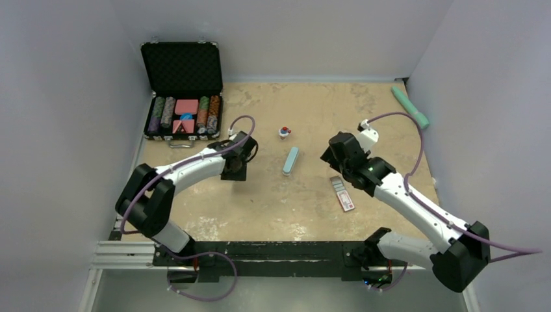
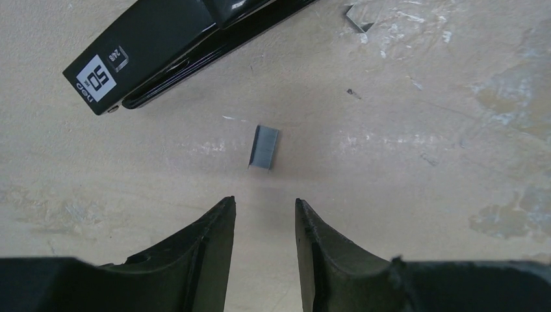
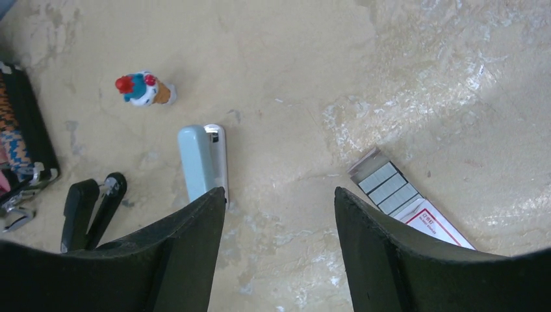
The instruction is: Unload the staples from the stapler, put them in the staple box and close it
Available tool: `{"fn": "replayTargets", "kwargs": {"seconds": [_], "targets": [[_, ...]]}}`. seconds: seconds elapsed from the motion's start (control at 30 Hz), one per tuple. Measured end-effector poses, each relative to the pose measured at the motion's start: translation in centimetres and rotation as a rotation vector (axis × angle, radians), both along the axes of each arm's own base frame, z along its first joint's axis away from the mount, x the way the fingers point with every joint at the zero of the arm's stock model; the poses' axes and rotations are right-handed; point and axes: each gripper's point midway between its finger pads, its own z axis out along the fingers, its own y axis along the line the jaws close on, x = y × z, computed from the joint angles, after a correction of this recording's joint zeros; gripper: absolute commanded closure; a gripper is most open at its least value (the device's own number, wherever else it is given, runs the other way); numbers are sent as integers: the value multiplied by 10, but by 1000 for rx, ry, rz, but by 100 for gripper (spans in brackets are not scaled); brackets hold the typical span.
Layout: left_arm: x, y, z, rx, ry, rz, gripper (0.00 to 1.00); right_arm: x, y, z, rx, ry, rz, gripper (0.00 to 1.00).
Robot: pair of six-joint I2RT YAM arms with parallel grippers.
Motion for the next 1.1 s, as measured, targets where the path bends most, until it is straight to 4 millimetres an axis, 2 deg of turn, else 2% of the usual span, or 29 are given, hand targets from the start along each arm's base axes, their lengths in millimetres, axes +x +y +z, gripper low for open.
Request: {"fn": "replayTargets", "kwargs": {"seconds": [0.1, 0.43, 0.7, 0.87, 1.1], "targets": [[1, 3, -9, 44, 29, -13, 57, -4, 0, 16, 18, -39, 34, 35], [18, 6, -18, 67, 69, -27, 56, -11, 3, 40, 46, -88, 104, 36], [22, 15, -24, 21, 111, -13, 64, -15, 6, 45, 55, -96, 137, 37], [19, 9, -30, -6, 146, -43, 64, -15, 5, 47, 56, -102, 140, 37], [18, 4, -28, -46, 118, -68, 61, -16, 7, 47, 53, -100, 153, 37]]}}
